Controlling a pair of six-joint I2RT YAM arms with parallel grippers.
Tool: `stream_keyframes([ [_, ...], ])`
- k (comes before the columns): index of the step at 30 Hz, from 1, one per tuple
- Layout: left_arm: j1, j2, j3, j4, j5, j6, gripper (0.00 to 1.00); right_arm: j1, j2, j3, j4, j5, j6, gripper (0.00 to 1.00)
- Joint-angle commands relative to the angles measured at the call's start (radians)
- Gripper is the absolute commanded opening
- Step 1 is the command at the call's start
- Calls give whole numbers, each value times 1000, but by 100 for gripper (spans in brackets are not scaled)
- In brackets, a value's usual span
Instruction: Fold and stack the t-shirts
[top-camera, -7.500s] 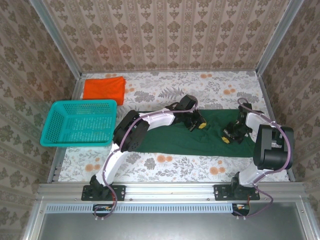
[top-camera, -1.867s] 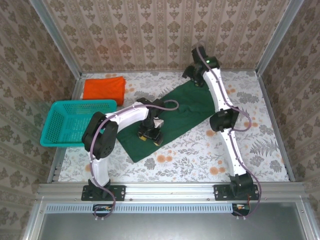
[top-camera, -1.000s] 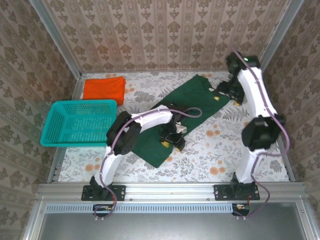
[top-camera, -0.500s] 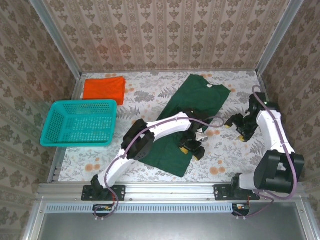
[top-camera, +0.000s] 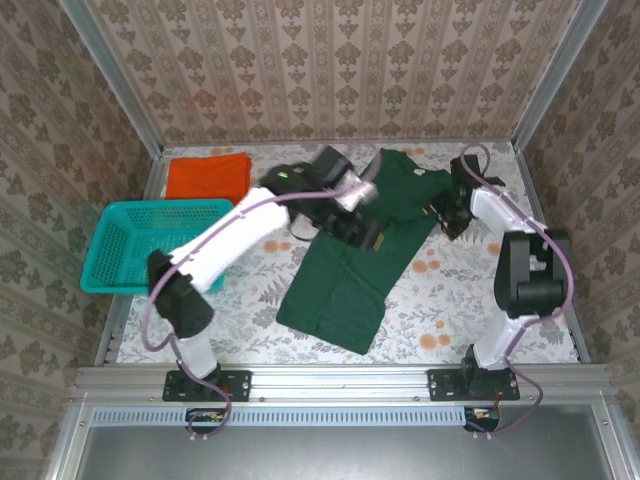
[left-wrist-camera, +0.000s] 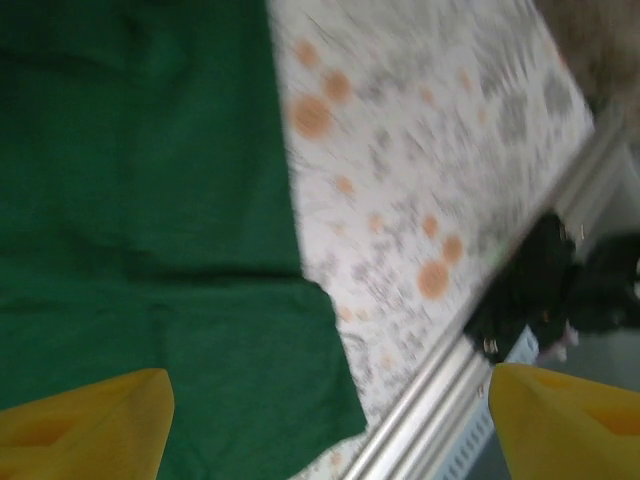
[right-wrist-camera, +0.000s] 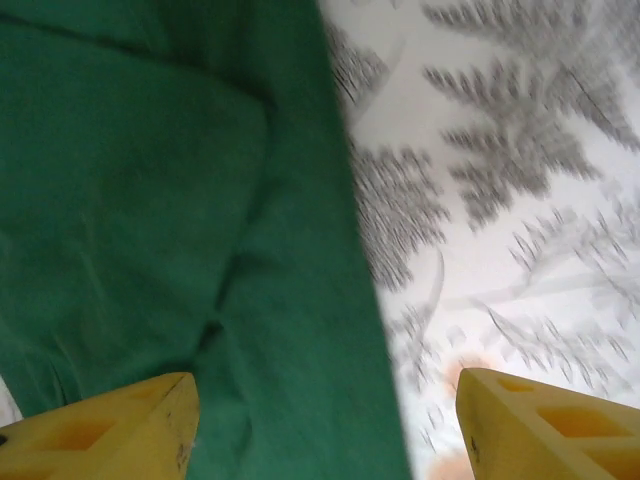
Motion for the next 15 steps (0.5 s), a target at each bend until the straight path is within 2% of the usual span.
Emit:
stream_keyframes([
  [1, 119, -40, -141, 41, -39, -85, 83, 6, 134, 145, -31, 89, -21, 71],
  [4, 224, -82, -245, 43, -34, -108, 83, 16, 253, 274, -59, 105, -54, 71],
  [8, 321, -125, -371, 48, -55, -134, 83, 46, 391, 435, -91, 109, -98, 71],
  [15, 461, -144, -493, 37, -106, -143, 83, 143, 719, 928, -348, 122, -170, 71],
])
